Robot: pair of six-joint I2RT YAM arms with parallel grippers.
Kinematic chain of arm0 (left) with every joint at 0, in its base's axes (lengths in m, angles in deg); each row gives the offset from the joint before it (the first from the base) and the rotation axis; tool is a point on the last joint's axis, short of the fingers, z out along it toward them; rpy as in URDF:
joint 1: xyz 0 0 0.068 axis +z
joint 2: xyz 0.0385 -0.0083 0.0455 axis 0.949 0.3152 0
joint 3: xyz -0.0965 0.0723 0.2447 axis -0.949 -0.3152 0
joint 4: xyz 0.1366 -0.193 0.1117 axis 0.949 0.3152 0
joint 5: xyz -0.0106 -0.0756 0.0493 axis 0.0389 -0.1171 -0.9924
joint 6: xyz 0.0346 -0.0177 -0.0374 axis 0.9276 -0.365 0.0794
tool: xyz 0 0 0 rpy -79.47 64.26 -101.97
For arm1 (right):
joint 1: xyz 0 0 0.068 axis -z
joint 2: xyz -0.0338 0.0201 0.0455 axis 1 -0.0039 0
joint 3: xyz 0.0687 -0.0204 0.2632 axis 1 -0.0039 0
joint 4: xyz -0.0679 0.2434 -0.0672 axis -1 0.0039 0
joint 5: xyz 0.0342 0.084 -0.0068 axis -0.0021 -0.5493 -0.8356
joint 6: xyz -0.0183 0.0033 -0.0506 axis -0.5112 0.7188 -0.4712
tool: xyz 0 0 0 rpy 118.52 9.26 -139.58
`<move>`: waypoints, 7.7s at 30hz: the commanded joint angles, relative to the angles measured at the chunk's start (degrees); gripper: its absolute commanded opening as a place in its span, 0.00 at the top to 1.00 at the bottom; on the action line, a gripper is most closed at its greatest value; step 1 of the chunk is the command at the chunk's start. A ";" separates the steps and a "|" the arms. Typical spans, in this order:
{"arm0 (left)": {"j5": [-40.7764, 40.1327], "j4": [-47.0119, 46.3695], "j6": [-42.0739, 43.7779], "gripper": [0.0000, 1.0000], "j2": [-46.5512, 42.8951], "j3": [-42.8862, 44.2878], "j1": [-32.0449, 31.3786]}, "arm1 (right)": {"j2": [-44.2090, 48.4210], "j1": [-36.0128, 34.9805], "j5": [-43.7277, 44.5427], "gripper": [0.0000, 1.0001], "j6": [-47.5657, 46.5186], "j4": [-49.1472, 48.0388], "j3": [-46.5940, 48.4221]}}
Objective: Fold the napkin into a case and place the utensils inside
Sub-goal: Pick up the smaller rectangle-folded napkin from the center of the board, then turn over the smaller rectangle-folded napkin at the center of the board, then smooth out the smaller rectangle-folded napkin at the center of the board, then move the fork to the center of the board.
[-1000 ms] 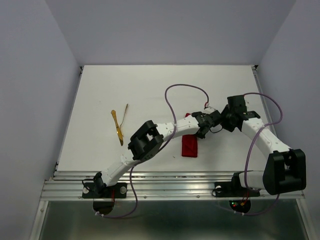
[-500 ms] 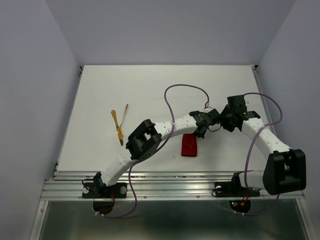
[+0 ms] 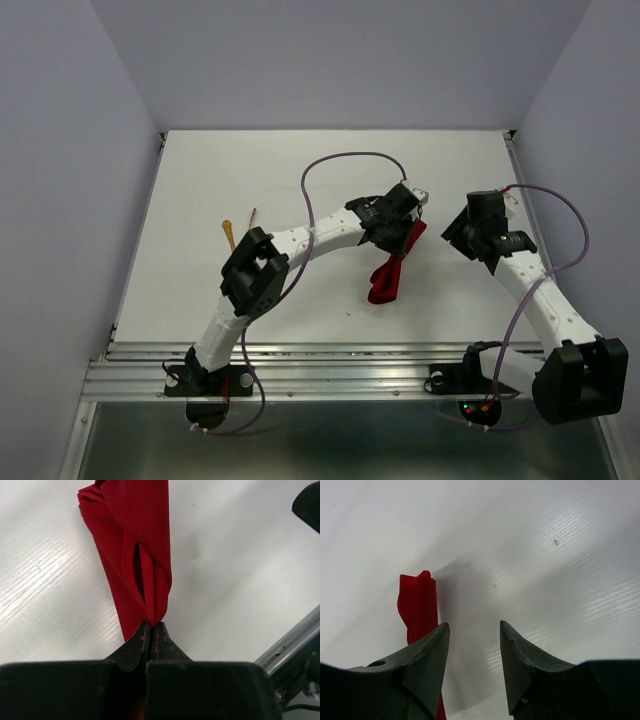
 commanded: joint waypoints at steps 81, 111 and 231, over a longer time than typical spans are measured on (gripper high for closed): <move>53.05 -24.87 -0.56 0.87 11.72 -4.92 19.00 | -0.58 0.10 4.65 0.49 -0.79 1.15 2.62; 36.97 -10.97 8.67 0.63 -1.88 -7.70 26.83 | -18.33 -7.37 -6.68 0.72 -14.16 1.50 15.27; -8.11 -3.60 -2.94 0.56 -38.47 -38.23 43.96 | -17.20 -17.12 -2.90 0.33 -13.81 -3.59 14.15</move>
